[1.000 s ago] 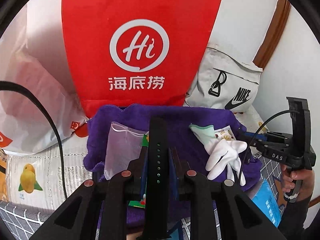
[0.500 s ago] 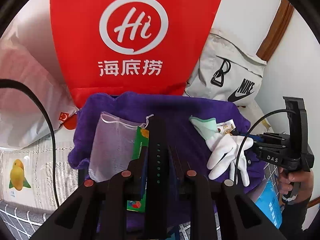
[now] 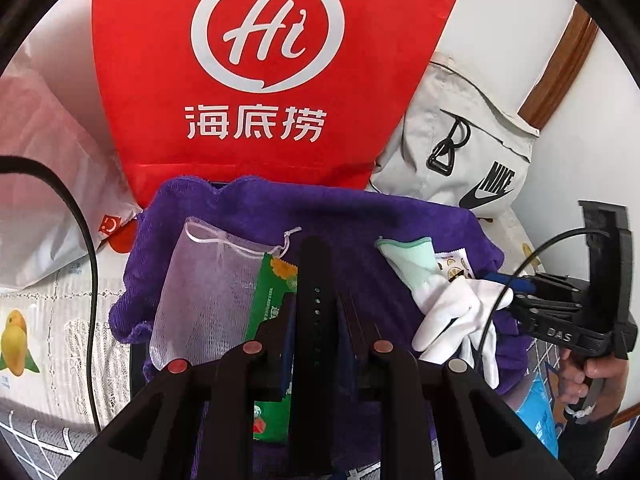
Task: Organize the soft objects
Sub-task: 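Carry the white sock onto the purple towel and open the right gripper, then move both tools back toward the items on the sheet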
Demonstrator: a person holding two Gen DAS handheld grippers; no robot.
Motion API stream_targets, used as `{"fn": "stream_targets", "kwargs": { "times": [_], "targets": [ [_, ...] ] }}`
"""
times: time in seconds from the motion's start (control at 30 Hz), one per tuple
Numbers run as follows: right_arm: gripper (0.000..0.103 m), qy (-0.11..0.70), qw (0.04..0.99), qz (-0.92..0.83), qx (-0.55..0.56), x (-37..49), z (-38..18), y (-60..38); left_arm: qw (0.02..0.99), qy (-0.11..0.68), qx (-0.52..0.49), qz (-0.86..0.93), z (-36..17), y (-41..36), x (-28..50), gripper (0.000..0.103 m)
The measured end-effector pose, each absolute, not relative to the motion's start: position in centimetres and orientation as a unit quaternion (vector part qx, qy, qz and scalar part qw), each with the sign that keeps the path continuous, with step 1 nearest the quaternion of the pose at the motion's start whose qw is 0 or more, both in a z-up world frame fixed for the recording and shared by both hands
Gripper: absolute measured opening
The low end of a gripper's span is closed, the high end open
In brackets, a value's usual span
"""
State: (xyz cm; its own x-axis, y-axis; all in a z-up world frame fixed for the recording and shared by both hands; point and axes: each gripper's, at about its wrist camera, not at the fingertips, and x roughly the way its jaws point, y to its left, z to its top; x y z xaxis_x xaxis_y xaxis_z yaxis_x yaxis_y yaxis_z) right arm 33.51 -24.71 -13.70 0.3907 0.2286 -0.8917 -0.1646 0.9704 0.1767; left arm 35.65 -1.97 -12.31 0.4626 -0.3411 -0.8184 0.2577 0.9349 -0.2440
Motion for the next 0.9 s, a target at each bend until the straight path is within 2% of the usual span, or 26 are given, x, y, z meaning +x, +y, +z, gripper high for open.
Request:
{"fn": "stream_targets", "kwargs": {
  "times": [0.4, 0.47, 0.53, 0.9],
  "targets": [
    [0.034, 0.527, 0.839, 0.134, 0.012, 32.8, -12.2, -23.4, 0.854, 0.486, -0.049, -0.177, -13.0, -3.0, 36.0, 0.019],
    [0.034, 0.527, 0.839, 0.134, 0.014, 32.8, -12.2, -23.7, 0.854, 0.487, -0.049, -0.175, -12.9, -3.1, 36.1, 0.025],
    [0.034, 0.526, 0.84, 0.134, 0.013, 32.7, -12.2, -23.7, 0.855, 0.486, -0.05, -0.174, -12.7, -3.1, 36.0, 0.035],
    [0.034, 0.491, 0.859, 0.146, 0.008, 30.6, -8.5, -23.3, 0.873, 0.451, -0.041, -0.182, -8.8, -2.9, 34.0, 0.035]
  ]
}}
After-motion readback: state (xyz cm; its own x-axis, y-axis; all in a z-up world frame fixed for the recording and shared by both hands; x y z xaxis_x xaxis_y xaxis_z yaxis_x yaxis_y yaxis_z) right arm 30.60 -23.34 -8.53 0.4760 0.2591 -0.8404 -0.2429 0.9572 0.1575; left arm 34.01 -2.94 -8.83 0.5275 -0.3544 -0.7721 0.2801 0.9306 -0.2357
